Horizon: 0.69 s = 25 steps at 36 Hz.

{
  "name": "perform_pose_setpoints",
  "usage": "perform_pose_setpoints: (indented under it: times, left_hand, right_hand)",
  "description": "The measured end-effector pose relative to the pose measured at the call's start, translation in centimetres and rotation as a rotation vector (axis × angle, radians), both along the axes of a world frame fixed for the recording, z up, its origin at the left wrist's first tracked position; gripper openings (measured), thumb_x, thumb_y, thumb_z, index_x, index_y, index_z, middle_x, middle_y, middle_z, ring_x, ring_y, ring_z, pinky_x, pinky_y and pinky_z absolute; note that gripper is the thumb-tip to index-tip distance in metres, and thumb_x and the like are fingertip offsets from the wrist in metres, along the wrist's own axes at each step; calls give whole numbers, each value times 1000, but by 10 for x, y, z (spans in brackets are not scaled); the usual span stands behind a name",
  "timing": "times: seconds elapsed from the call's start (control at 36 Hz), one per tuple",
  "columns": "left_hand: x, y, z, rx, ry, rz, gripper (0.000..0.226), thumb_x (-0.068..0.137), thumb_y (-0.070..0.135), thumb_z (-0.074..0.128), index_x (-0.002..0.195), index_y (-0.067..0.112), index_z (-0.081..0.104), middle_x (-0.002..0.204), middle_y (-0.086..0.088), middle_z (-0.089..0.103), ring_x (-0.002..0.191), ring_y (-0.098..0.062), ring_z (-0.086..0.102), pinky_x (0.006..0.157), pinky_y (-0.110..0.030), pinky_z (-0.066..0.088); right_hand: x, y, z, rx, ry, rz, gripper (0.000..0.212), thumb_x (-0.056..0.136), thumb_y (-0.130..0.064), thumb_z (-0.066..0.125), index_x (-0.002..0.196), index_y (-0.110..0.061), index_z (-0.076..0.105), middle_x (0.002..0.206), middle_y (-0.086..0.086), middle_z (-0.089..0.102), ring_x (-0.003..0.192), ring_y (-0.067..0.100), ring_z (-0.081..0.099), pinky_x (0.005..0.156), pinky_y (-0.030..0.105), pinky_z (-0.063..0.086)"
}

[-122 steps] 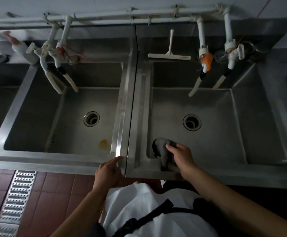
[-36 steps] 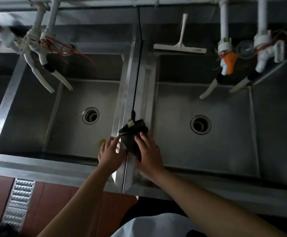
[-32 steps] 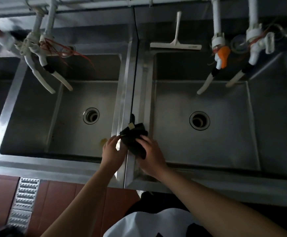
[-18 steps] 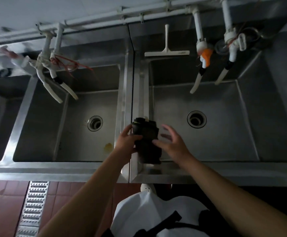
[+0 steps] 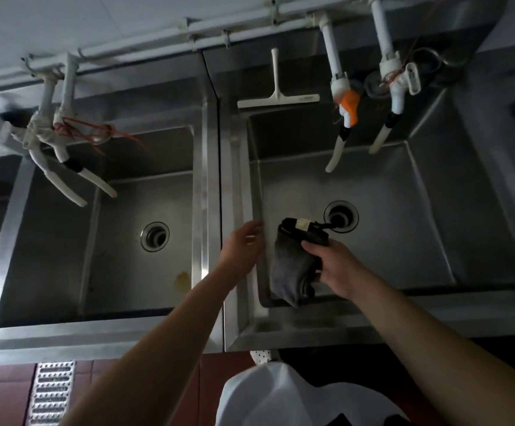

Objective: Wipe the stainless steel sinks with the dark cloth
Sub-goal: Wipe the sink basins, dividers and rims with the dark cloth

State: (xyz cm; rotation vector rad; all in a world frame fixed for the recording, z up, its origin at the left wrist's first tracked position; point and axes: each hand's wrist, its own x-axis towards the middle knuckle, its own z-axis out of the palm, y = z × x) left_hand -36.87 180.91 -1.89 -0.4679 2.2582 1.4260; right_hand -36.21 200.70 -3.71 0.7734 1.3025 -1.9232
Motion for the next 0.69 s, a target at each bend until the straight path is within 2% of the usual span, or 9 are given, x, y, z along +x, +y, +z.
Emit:
perform_pose_setpoints:
  times: [0.08,0.14,0.19,0.25,0.42,0.5,0.56,0.61,0.69]
  left_hand:
    - [-25,-11,-14,-321,144,-118,49,98,25,59,145,27,45,143,2,49,135,-19,43,107,-35,39]
    - [-50,-20,-28,-504,163,-219,61,99,37,54,154,33,27,163,-1,22,152,-27,14,120,-46,19]
    - [-78,-32,-48,-648,104,-230,72,100,51,44,157,39,2,167,3,-8,152,-27,-13,120,-49,-2]
    - [-104,-42,-66,-749,97,-182,72,101,57,33,156,39,-11,164,3,-21,150,-27,-22,122,-49,-9]
    - [-133,-50,-101,-906,191,-151,59,104,54,17,156,40,-8,165,4,-17,151,-18,-20,124,-46,-5]
    - [-131,-49,-104,-881,258,-86,55,105,49,23,157,41,6,167,6,-5,153,-16,-12,125,-44,-1]
    - [-132,-49,-106,-882,277,-62,54,105,47,24,157,40,11,167,7,1,154,-16,-7,125,-44,2]
    - [-133,-48,-106,-894,281,-50,55,104,46,26,157,40,14,167,6,5,154,-17,-4,125,-44,4]
    - [-134,-47,-107,-891,299,-40,56,102,46,29,157,39,18,167,5,8,154,-17,-2,125,-44,5]
  right_hand:
    - [-18,8,-21,169,8,1,14,94,-13,63,107,-20,63,111,6,68,102,26,63,92,51,51]
    - [-36,13,-39,295,39,24,15,95,-13,61,109,-20,61,110,7,67,97,23,63,91,47,51]
    - [-59,10,-62,444,74,32,18,98,-14,56,115,-20,60,112,10,66,97,24,62,93,45,50]
    - [-86,2,-87,552,102,16,27,100,-15,52,126,-17,58,116,13,64,101,28,62,94,45,50]
    - [-189,-36,-147,719,277,91,36,102,-21,43,137,-19,54,126,7,63,117,30,58,94,33,46]
    - [-235,-59,-165,834,519,176,40,98,-9,45,137,-15,52,131,11,61,119,29,56,87,25,37]
    - [-262,-72,-178,878,679,291,45,91,-2,47,135,-12,53,132,14,59,120,30,55,89,27,39]
    - [-287,-83,-200,899,806,517,53,88,0,48,140,-7,48,145,17,48,133,33,45,104,33,36]
    - [-316,-94,-238,931,827,940,75,92,-17,56,156,-18,18,164,8,14,150,35,13,120,51,16]
